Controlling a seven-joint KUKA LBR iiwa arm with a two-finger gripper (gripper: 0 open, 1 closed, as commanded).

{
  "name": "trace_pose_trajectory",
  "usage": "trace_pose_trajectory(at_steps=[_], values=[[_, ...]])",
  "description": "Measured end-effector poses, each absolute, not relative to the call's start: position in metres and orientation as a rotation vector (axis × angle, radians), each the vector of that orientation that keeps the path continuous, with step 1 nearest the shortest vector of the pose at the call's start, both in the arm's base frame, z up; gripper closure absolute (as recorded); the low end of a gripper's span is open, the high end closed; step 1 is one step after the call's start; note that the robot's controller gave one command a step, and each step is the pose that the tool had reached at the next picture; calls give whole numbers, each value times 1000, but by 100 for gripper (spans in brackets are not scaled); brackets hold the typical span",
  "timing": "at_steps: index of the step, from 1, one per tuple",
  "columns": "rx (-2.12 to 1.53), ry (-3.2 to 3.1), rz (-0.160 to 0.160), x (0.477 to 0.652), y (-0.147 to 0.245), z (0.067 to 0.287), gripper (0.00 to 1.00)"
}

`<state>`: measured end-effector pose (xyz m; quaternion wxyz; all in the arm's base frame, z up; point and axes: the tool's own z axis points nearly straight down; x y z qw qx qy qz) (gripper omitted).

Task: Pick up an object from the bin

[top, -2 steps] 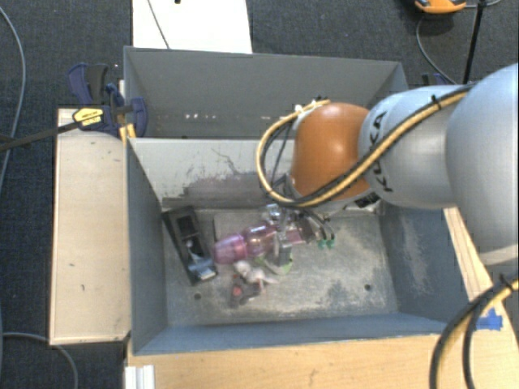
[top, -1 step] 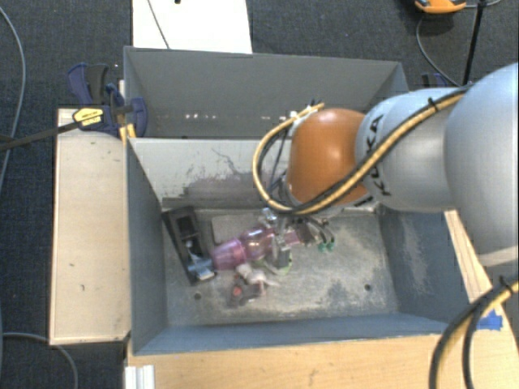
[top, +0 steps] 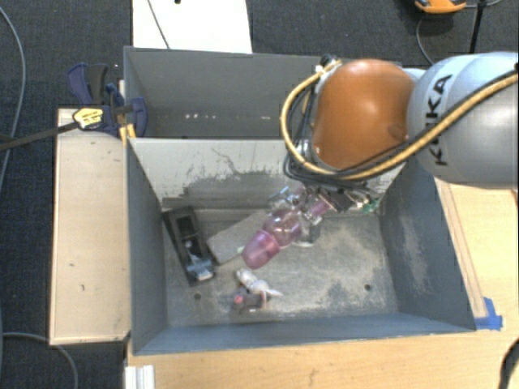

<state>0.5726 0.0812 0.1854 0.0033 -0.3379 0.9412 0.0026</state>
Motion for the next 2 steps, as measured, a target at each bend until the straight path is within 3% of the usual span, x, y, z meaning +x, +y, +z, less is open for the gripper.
trace_pose_trajectory(at_steps=[2], values=[[-1045,2957,9,572,81,185,100]])
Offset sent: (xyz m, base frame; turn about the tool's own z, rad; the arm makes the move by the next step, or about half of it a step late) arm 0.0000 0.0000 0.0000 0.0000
